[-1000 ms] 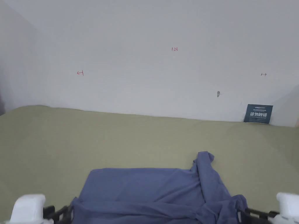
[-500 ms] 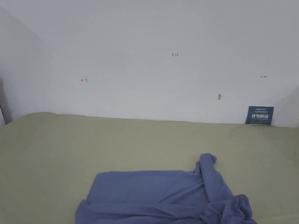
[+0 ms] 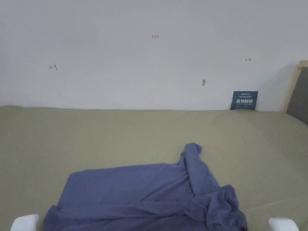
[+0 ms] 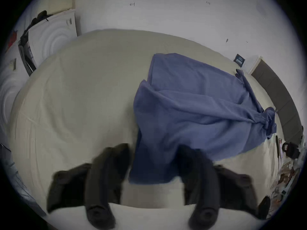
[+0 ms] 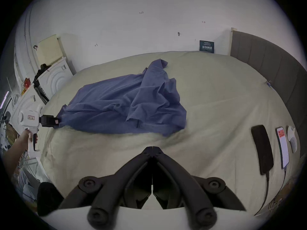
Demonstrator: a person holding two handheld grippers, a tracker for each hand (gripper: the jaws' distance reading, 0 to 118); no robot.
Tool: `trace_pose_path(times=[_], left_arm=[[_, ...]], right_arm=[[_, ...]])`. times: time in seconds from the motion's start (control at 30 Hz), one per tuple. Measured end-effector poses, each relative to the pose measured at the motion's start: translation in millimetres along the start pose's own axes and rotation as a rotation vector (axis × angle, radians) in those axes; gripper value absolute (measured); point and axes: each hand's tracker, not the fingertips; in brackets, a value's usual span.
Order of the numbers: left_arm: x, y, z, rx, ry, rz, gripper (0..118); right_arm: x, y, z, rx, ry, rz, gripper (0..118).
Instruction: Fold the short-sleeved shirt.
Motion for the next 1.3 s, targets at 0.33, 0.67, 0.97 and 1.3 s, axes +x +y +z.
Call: trace_pose_path(times=[0.33,0.67,0.97,1.3], left_arm=[[1,10,5,0.056,-0.054,-0.021,7],[-5,12,0,0.025,-0.072,0.002,7],[3,8,63,0.126,-0.141,-0.068,6],[3,-30,115,0.157,-0.176,-0.073,6]], right_arm=[[25,55,-95,-0.102,-0.075,0.020,102],[26,59,-102,-0.201,-0.046,-0.115,7],[24,70,-23,-0.102,0.010,-0.028,7],[33,33,47,-0.098,0.063,-0.094,7]])
